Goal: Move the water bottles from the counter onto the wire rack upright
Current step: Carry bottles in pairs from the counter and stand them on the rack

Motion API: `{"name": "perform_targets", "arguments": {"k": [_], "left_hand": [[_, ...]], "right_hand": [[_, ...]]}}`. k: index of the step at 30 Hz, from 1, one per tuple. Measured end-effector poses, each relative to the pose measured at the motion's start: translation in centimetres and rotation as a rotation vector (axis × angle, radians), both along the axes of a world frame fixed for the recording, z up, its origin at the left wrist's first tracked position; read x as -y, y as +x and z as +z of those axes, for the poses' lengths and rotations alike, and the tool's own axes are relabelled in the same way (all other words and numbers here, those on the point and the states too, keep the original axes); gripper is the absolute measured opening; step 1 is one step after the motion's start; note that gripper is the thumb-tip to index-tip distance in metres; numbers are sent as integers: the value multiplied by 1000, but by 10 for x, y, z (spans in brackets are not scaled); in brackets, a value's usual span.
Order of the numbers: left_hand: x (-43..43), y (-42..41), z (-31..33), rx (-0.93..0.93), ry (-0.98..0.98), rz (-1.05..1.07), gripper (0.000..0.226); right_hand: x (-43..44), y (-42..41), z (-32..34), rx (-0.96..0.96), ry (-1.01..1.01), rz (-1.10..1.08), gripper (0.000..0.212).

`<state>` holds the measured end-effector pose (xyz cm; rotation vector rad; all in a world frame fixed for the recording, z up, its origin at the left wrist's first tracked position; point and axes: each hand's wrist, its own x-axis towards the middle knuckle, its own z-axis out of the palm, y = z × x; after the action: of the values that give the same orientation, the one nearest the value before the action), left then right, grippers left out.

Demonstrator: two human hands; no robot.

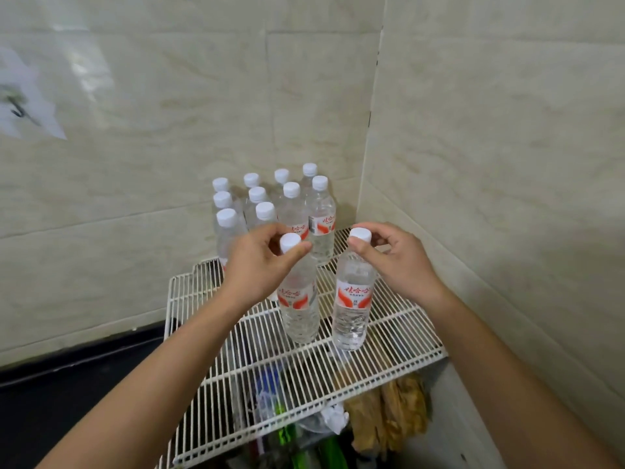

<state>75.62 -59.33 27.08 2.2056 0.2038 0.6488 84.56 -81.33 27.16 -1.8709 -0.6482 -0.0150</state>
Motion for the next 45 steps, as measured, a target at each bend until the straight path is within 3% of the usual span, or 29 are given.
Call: {"name": "perform_targets", "arguments": {"k": [7,14,18,21,27,33,35,38,41,44,45], "left_hand": [[17,33,11,51,-25,150,34],[27,83,31,-53,265,325,40],[20,100,32,-90,452,406,46],[12,106,31,-99,484,452,42],[4,107,20,-59,611,434,48],[-11,87,17,-107,712,152,52],[-16,84,21,-115,645,80,48],[-20,86,25,-98,566,66,42],[-20,86,25,-83,530,82,42],[-18,86,19,-63,532,100,45],[-17,86,18,-56,540,108,45]], "right_hand": [[-7,40,14,52,-9,30,18],[-30,99,6,79,-74,61,42],[-45,113,-1,76,-90,110,40],[-54,116,-1,35,-57,149,39],[-56,118,-4,53,-70,168,40],[-38,114,-2,-52,-158,332,62],[-40,112,-5,-83,-108,330,51],[-48,110,3,-89,33,149,12],[-52,113,22,-139,267,28,17],[-57,113,26,-36,53,97,9],[-58,111,22,-18,-37,123,16]]}}
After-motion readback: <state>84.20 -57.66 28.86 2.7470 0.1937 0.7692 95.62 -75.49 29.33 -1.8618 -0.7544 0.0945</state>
